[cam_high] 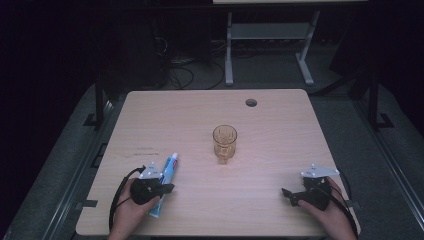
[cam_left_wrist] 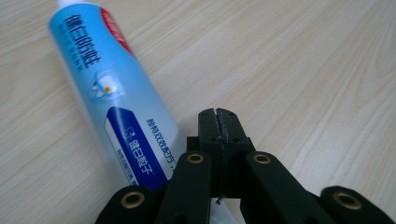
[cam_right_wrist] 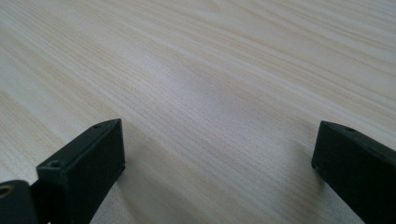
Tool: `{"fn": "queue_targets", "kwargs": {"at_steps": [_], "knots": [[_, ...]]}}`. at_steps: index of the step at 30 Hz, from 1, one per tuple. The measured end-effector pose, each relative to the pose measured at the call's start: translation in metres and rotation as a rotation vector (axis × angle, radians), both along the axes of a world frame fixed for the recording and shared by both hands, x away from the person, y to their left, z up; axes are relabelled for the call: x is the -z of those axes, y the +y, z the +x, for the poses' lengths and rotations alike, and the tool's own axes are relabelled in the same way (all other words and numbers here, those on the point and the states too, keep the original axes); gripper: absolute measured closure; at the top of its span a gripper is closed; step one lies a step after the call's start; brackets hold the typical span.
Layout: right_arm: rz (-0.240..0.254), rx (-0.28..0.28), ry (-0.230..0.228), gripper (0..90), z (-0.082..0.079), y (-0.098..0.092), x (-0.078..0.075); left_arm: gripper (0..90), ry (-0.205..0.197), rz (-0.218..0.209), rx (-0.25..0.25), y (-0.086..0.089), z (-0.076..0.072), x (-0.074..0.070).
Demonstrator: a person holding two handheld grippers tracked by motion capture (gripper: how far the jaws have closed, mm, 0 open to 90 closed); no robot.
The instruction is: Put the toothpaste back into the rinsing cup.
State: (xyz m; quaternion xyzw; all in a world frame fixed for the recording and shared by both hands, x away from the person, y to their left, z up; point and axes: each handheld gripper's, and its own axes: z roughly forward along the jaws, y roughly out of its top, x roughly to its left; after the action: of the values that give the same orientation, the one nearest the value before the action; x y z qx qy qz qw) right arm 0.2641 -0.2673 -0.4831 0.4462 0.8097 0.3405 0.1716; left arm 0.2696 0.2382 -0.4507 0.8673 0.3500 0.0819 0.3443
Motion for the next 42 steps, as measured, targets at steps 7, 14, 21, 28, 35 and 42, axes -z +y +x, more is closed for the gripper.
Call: {"fn": "queue_targets", "kwargs": {"at_steps": [7, 14, 21, 28, 35, 42], "knots": [[0.000, 0.000, 0.000, 1.8, 0.000, 0.000, 0.000, 90.0, -0.005, -0.006, -0.052, 0.018, -0.001, -0.001], [0.000, 0.000, 0.000, 1.8, 0.000, 0.000, 0.000, 90.0, -0.018, 0.002, -0.111, 0.039, -0.003, -0.002], [0.001, 0.000, 0.001, 1.8, 0.000, 0.000, 0.000, 90.0, -0.020, 0.011, -0.172, 0.060, -0.003, -0.001], [0.001, 0.000, 0.000, 1.8, 0.000, 0.000, 0.000, 90.0, -0.025, 0.027, -0.228, 0.077, -0.003, 0.000], [0.000, 0.000, 0.001, 1.8, 0.000, 0.000, 0.000, 90.0, -0.040, 0.069, -0.276, 0.091, -0.002, 0.001], [0.001, 0.000, 0.001, 1.8, 0.000, 0.000, 0.000, 90.0, -0.034, 0.035, -0.278, 0.094, -0.002, 0.000]]}}
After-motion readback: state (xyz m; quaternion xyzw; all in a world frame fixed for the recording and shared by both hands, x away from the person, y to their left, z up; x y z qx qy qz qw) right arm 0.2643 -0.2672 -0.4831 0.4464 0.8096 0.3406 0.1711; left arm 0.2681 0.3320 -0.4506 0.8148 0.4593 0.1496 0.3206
